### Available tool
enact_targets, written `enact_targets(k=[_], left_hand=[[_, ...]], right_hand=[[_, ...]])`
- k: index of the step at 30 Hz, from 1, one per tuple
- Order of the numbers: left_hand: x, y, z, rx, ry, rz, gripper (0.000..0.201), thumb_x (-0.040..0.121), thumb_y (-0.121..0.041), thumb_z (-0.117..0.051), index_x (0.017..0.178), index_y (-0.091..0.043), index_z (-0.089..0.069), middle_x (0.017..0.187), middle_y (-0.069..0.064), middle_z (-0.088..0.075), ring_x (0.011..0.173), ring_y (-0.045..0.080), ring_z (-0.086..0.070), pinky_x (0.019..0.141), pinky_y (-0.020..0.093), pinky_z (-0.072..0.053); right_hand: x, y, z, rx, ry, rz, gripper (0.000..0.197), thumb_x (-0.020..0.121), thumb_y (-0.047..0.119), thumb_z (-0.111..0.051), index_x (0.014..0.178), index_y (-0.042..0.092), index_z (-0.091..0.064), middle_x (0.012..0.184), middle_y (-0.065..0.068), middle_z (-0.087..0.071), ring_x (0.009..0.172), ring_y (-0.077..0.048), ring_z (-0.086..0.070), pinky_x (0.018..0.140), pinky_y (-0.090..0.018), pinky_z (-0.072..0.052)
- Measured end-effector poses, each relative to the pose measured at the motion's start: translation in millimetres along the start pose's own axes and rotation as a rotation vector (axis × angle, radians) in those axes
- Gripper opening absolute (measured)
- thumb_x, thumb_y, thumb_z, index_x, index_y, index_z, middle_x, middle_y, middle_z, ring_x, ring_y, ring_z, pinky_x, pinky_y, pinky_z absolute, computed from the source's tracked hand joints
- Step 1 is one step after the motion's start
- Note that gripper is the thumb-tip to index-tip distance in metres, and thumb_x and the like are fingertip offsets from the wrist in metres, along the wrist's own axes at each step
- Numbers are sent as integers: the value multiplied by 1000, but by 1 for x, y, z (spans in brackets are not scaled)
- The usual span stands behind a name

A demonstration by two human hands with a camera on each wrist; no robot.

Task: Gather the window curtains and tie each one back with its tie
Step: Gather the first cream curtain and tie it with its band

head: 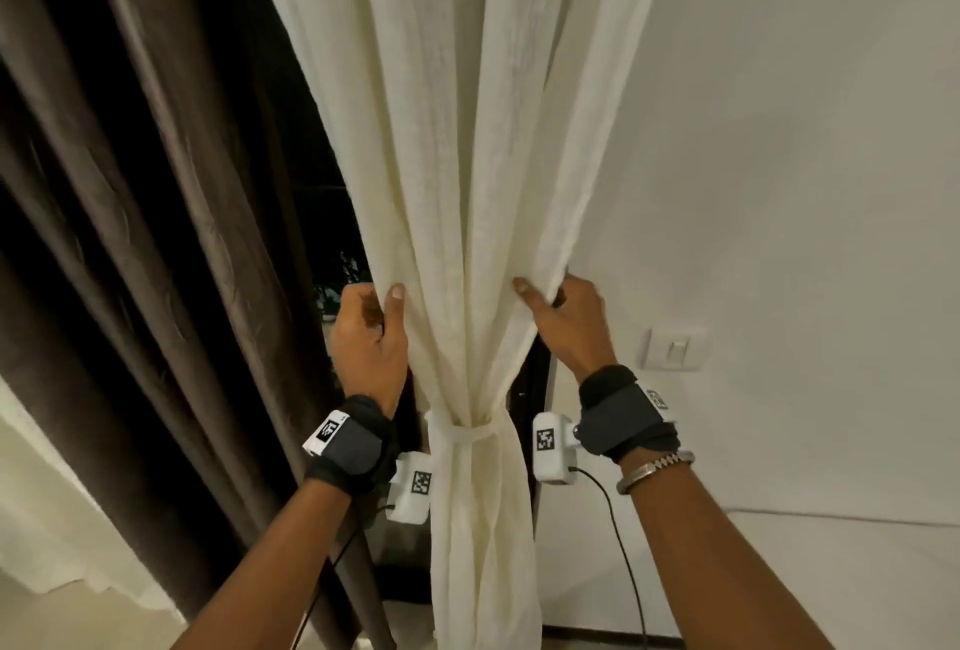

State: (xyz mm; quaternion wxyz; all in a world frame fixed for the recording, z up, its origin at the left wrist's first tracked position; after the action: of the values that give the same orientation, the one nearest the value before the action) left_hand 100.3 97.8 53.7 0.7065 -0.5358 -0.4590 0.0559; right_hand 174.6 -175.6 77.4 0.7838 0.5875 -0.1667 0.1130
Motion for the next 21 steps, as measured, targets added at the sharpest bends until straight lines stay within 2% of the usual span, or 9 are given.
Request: enact_targets(k=[2,4,5,9,12,14,17,19,21], left_hand=[[8,12,26,58,-101,40,23,104,-42,-65,100,-20,-59,85,-6,-68,78,17,-67,77,51,-62],[16,29,50,117,-157,94,28,104,-48,-62,104,-20,-59,89,0,-71,81,24,-69,79,53,-62],[18,35,55,144,-139,99,30,104,-49,-61,105,-19,-60,90,1,-72,81,24,-70,79,54,-62],[15,33,35,152,154,40,21,103,-43,-66,107,-22,-65,95,-9,-75,85,18,-74,82,49,-64],[6,23,22,103,248,-2,16,102,-30,-72,109,-16,-69,97,-6,-75,85,13,-73,83,42,-63],[0,17,14,54,287,-30,17,101,-29,-74,111,-15,-71,97,-5,-75,86,11,-71,85,40,-62],[4,19,34,53,294,-119,17,101,-25,-73,116,-18,-72,100,-7,-76,93,14,-72,86,37,-60],[10,23,58,56,240,-171,12,102,-18,-72,114,-19,-72,101,-8,-76,94,14,-73,85,34,-60],[22,33,95,55,140,-184,11,101,-12,-71,107,-22,-72,97,-11,-75,89,13,-73,81,26,-58]], right_hand=[[7,-22,42,-85,-242,-72,29,101,37,-69,89,10,-68,85,-5,-72,86,-31,-69,79,-35,-56],[-1,-51,85,-39,-512,-201,35,103,33,-67,79,11,-53,71,-1,-54,80,-30,-57,75,-36,-47],[-5,-63,95,-5,-576,-244,33,103,32,-67,81,12,-52,69,4,-49,80,-28,-54,78,-39,-48],[-13,-57,83,42,-567,-230,28,95,35,-78,100,13,-60,76,5,-52,77,-23,-55,88,-36,-52],[-27,-23,62,172,-629,-101,49,84,37,-88,115,14,-58,80,5,-53,68,-8,-54,80,-27,-53],[-49,14,57,157,-725,62,52,85,36,-88,113,9,-54,79,3,-51,67,-9,-51,73,-25,-52],[-87,80,6,88,-776,378,32,95,23,-78,106,3,-55,78,-4,-55,66,-22,-54,64,-31,-49],[-102,108,-45,75,-656,534,24,98,21,-75,100,3,-60,76,-3,-57,61,-25,-56,59,-30,-47],[-103,121,-113,38,-456,581,21,99,24,-74,93,5,-65,76,1,-61,60,-21,-58,55,-30,-49]])
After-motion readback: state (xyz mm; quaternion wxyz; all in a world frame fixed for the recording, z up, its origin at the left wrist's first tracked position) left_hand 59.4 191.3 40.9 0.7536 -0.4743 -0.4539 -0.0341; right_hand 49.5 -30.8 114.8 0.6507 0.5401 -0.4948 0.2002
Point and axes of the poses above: each hand's wrist, its own x-axis towards the middle knuckle, its own z-axis out of the back of the hand, y = z × x, the point moved 9 cm from there along x, towards the middle knuckle
